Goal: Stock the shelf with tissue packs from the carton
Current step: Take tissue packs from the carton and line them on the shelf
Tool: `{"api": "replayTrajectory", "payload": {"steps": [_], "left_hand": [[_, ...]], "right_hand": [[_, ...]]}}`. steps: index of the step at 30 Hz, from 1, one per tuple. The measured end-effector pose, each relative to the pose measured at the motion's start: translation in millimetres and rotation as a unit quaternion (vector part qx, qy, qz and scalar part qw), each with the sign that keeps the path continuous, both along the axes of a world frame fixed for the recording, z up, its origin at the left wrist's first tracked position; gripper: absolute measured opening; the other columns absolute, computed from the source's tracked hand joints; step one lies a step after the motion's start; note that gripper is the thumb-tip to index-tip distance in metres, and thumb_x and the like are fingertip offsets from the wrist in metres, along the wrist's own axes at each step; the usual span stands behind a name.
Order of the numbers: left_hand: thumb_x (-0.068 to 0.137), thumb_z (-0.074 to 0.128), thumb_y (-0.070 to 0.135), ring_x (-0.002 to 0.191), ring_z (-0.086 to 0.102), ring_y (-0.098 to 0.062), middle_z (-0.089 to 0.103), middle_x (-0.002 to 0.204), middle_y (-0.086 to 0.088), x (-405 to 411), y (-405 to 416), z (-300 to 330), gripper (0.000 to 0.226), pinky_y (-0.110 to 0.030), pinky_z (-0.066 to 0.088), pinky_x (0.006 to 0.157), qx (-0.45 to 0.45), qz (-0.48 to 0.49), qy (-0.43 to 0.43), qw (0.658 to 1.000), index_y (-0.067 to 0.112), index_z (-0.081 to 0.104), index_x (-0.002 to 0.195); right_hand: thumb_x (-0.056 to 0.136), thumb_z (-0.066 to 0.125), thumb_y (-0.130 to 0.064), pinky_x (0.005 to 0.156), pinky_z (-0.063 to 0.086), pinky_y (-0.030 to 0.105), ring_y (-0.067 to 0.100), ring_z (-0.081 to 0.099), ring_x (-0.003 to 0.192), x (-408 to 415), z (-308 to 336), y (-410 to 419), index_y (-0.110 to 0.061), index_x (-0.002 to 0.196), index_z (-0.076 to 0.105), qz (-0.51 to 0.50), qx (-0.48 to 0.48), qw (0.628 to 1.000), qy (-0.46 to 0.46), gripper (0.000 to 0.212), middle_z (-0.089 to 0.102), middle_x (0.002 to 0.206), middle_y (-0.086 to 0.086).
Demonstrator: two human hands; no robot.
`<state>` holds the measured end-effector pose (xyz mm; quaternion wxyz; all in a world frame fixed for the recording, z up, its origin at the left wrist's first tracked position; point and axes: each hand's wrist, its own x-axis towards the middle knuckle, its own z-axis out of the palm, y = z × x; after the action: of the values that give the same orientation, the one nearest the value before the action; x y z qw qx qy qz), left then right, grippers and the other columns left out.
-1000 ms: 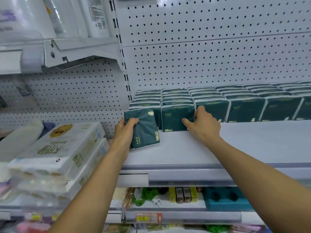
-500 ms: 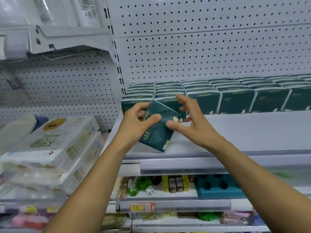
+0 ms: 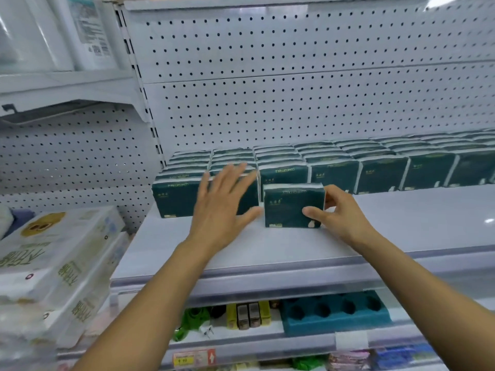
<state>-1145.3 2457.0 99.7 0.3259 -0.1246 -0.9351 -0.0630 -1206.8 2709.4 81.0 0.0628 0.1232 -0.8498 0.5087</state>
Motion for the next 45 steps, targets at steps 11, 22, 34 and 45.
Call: {"api": "replayTrajectory", "payload": {"steps": [11, 22, 34, 45], "left_hand": [[0.088, 0.064, 0.051, 0.154, 0.003, -0.018, 0.010, 0.166, 0.003, -42, -31, -13, 0.095, -0.053, -0.017, 0.117, -0.116, 0.167, -0.057, 0.978, 0.025, 0.006, 0.159], [0.079, 0.076, 0.044, 0.148, 0.028, -0.020, 0.034, 0.158, 0.000, -49, -35, -21, 0.093, -0.057, -0.001, 0.121, -0.108, 0.156, -0.030, 0.981, 0.022, 0.028, 0.155], [0.089, 0.062, 0.049, 0.144, 0.034, -0.024, 0.045, 0.150, -0.002, -1, -2, -19, 0.075, -0.057, 0.012, 0.121, 0.000, 0.123, 0.038, 0.992, 0.018, 0.035, 0.152], [0.093, 0.061, 0.040, 0.121, 0.053, -0.017, 0.060, 0.132, 0.001, 136, 22, -59, 0.048, -0.033, 0.042, 0.094, 0.124, 0.183, 0.099, 0.970, 0.023, 0.055, 0.137]], "right_hand": [[0.083, 0.074, -0.039, 0.066, 0.048, 0.034, 0.013, 0.055, 0.074, -32, 4, -21, -0.022, 0.104, 0.047, -0.077, 0.075, 0.993, 0.047, 0.038, 0.055, 0.084, -0.005], [0.084, 0.071, -0.040, 0.062, 0.041, 0.034, 0.024, 0.058, 0.076, -36, 5, -38, -0.017, 0.106, 0.036, -0.126, 0.139, 0.978, 0.085, 0.047, 0.054, 0.086, -0.001], [0.089, 0.065, -0.036, 0.085, 0.042, 0.039, 0.025, 0.043, 0.123, -3, 2, -23, -0.015, 0.138, 0.042, -0.103, 0.124, 0.975, 0.154, 0.057, 0.044, 0.138, 0.007], [0.092, 0.055, -0.031, 0.098, 0.037, 0.033, 0.019, 0.049, 0.119, 105, -31, -56, -0.018, 0.138, 0.043, 0.121, 0.113, 0.910, 0.381, 0.049, 0.056, 0.132, 0.004]]}}
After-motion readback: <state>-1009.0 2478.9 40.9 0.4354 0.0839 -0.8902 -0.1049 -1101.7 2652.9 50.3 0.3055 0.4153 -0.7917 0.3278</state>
